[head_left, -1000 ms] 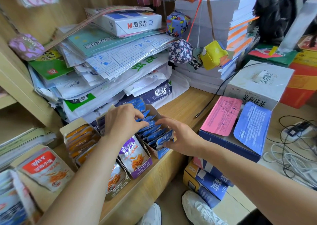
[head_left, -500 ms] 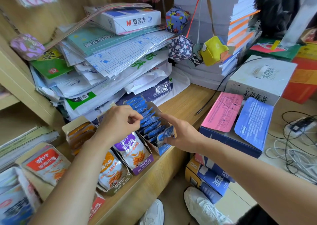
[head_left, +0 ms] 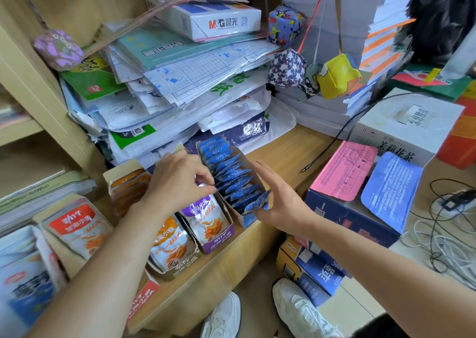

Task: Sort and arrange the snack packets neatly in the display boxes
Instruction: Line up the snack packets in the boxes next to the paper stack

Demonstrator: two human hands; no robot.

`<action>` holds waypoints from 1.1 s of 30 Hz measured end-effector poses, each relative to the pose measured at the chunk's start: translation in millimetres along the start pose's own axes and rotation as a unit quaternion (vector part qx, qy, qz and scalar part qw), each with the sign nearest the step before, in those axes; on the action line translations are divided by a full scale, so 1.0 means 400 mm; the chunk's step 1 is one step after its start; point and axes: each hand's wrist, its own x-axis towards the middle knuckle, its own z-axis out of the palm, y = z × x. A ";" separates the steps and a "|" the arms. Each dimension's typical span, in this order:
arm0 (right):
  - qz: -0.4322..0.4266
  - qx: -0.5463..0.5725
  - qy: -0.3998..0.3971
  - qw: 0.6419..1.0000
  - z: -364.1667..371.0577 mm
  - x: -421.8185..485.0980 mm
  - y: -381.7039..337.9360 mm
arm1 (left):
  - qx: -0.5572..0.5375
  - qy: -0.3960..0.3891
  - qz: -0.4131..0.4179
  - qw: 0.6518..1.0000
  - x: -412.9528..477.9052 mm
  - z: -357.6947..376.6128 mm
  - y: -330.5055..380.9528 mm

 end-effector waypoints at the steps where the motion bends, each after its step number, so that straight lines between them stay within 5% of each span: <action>1: -0.005 -0.046 0.001 0.999 0.002 0.002 0.003 | 0.015 0.005 -0.003 1.000 -0.001 0.005 0.001; 6: -0.073 -0.264 0.074 0.959 0.015 -0.007 -0.004 | 0.066 0.032 0.003 0.997 -0.001 0.025 0.007; 14: -0.093 -0.292 0.066 0.950 0.015 -0.008 0.001 | 0.060 0.023 0.003 0.998 -0.004 0.041 0.028; 22: -0.080 -0.253 0.027 0.964 -0.001 0.005 -0.003 | -0.036 0.051 0.054 0.997 -0.001 0.043 0.037; 27: -0.087 -0.214 0.049 0.972 -0.002 -0.003 0.002 | -0.051 -0.008 0.059 0.997 -0.017 0.031 0.019; 33: 0.008 -0.102 0.060 0.993 0.018 -0.028 0.009 | -0.028 -0.012 0.049 0.998 -0.016 0.023 0.031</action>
